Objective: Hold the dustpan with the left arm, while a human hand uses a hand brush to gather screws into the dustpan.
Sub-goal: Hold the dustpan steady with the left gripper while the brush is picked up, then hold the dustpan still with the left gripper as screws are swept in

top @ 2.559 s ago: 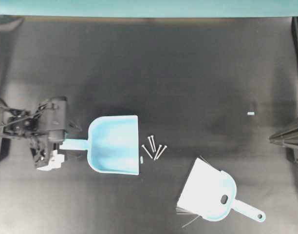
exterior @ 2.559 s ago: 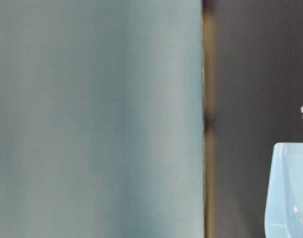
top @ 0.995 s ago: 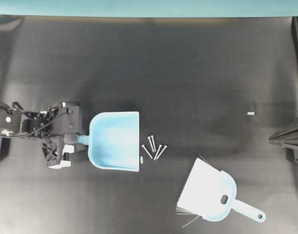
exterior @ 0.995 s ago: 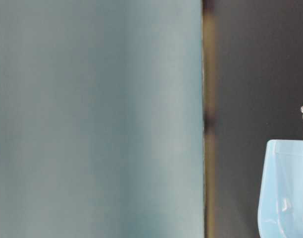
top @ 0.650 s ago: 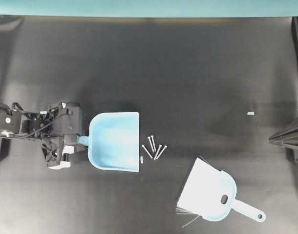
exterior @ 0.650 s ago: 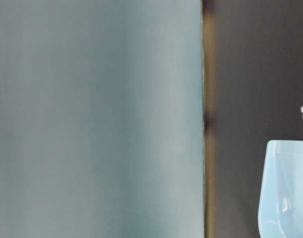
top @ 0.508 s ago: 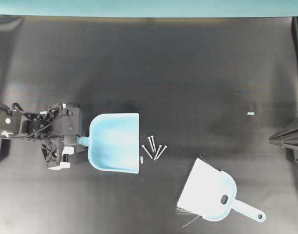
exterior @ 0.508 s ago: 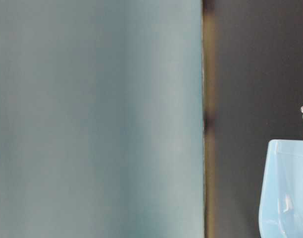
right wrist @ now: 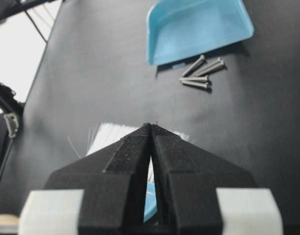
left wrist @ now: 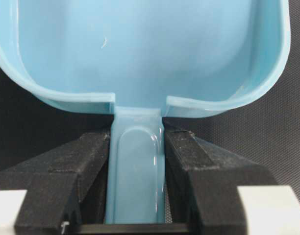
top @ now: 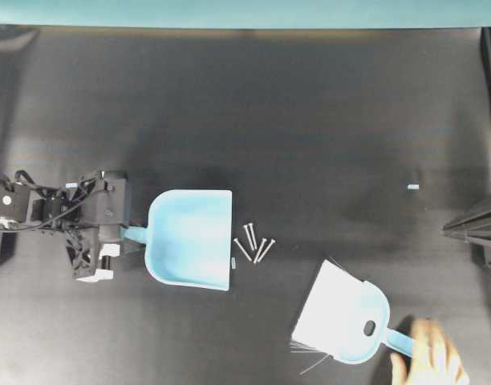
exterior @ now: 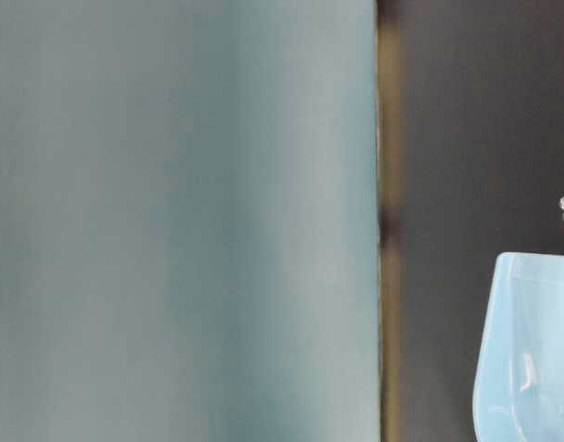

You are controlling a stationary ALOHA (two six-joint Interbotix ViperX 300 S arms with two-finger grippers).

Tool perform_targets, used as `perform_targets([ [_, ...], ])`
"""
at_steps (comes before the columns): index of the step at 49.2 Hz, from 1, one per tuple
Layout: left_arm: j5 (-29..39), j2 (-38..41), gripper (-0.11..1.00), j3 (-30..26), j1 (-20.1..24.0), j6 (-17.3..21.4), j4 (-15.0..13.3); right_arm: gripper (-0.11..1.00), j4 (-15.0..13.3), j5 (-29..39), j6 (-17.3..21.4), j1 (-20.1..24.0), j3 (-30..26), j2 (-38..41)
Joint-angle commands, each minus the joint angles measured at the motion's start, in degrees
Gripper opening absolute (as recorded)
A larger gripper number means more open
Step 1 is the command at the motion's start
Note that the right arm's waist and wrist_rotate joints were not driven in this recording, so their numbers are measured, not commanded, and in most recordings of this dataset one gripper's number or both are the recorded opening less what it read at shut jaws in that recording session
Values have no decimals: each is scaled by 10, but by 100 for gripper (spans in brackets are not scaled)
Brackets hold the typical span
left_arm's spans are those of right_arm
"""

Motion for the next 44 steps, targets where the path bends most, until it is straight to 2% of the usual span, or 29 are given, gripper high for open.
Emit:
perform_targets([
  [1, -5, -6, 29, -5, 0, -4, 2, 0, 1, -7, 0, 0, -4, 3],
  [25, -12, -2, 29, -9, 0, -12, 1, 0, 0, -7, 0, 0, -4, 3],
  [44, -11, 33, 29, -11, 5, -14, 1, 0, 0, -7, -1, 0, -3, 2],
])
